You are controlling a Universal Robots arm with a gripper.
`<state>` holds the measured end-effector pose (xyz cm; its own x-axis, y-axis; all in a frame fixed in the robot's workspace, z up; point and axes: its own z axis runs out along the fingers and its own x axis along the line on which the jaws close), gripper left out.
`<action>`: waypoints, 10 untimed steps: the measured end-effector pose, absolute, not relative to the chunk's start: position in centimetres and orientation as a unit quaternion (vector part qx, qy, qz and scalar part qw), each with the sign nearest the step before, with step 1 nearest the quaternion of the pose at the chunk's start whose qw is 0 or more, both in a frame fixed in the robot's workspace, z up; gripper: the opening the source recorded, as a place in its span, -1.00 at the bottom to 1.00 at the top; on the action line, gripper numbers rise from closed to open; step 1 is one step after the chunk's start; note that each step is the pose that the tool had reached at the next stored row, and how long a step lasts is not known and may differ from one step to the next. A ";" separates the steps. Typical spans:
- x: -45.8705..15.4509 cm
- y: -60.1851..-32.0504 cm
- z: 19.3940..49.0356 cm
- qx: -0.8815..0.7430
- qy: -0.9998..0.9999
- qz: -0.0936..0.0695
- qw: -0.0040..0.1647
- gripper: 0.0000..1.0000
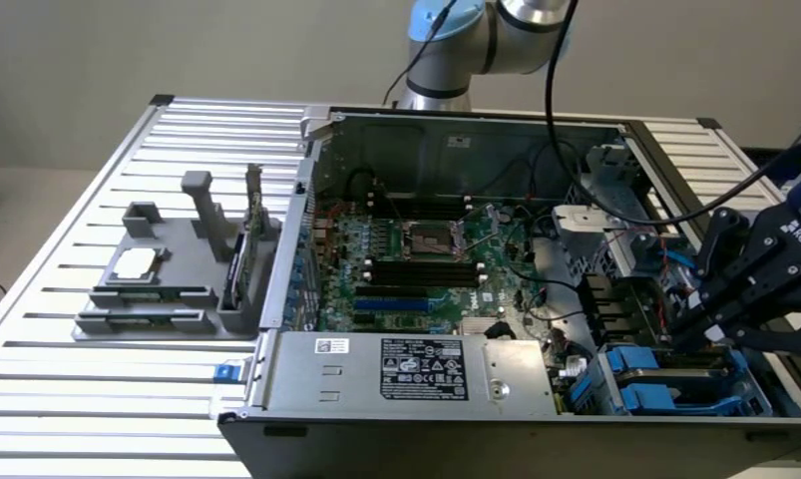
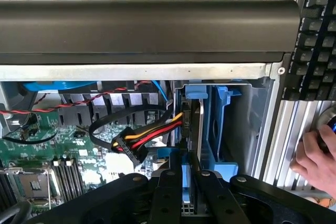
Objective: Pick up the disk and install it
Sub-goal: 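Insert the second disk wire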
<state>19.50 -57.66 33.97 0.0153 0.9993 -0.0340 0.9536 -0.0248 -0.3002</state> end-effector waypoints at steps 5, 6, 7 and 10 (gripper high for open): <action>19.5 -57.7 33.8 -0.706 -0.692 0.118 0.097 -0.67; 19.5 -57.7 33.7 -0.706 -0.692 0.117 0.097 -0.67; 19.6 -57.7 33.7 -0.706 -0.692 0.117 0.097 -0.67; 19.6 -57.7 33.6 -0.706 -0.692 0.117 0.098 -0.67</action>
<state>19.58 -57.71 33.63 0.0152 0.9994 -0.0297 0.9537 -0.0235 -0.2998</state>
